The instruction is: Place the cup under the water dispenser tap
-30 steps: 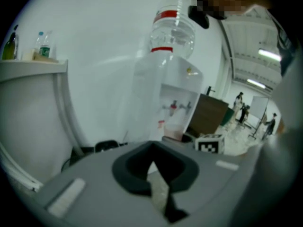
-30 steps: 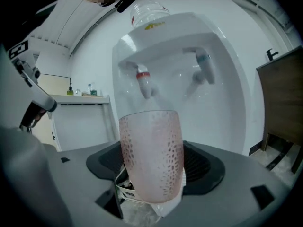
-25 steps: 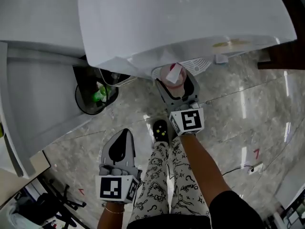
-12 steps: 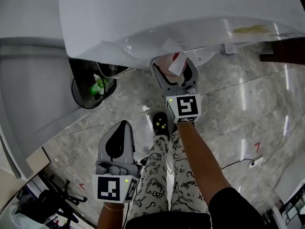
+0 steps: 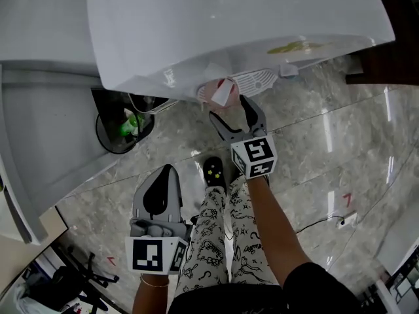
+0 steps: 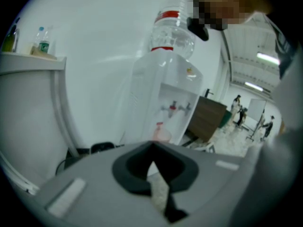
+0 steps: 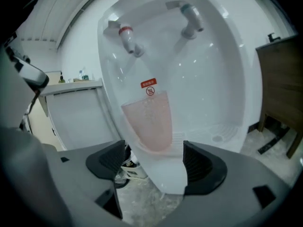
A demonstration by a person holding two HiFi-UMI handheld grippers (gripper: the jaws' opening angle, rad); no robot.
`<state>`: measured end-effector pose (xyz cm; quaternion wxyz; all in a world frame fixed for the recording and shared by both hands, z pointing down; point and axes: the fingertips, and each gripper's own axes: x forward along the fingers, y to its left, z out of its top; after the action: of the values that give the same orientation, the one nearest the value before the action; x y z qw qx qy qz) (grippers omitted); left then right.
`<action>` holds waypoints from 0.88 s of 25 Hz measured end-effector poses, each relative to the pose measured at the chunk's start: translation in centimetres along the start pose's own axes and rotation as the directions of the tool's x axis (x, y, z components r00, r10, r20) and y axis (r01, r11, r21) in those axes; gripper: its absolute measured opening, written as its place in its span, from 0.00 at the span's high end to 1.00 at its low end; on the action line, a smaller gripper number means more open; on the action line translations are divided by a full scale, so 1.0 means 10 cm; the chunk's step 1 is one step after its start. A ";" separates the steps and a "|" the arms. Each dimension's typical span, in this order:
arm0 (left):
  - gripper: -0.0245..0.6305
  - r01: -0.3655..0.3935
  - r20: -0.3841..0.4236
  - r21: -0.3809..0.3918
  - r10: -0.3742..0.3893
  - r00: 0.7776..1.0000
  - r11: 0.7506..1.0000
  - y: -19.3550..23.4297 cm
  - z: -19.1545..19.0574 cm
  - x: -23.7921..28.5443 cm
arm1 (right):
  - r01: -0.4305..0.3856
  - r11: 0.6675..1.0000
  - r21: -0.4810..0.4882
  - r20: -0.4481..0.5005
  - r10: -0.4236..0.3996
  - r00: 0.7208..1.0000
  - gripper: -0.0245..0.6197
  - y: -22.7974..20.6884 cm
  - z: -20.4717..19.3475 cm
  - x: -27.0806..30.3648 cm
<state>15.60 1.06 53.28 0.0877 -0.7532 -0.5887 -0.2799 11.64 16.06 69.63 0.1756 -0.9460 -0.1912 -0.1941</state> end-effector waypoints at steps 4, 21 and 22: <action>0.96 0.004 0.007 -0.001 -0.004 1.000 1.000 -0.09 0.15 -0.12 | -0.024 0.989 0.145 -0.001 0.025 1.000 0.41 0.25 0.10 -0.74; 0.96 0.096 0.325 0.154 -0.142 0.935 0.983 -0.86 2.51 -1.61 | -0.239 0.971 -0.001 0.194 0.234 0.953 0.94 1.52 3.15 -2.85; 0.96 0.098 0.321 0.159 -0.146 0.936 0.982 -0.88 2.55 -1.66 | -0.242 0.970 -0.002 0.204 0.238 0.950 0.94 1.56 3.20 -2.91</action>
<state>12.99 1.54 21.71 0.0230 -0.7433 -0.6591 -0.1122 3.16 6.97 25.36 0.1882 -0.9750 -0.0938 -0.0715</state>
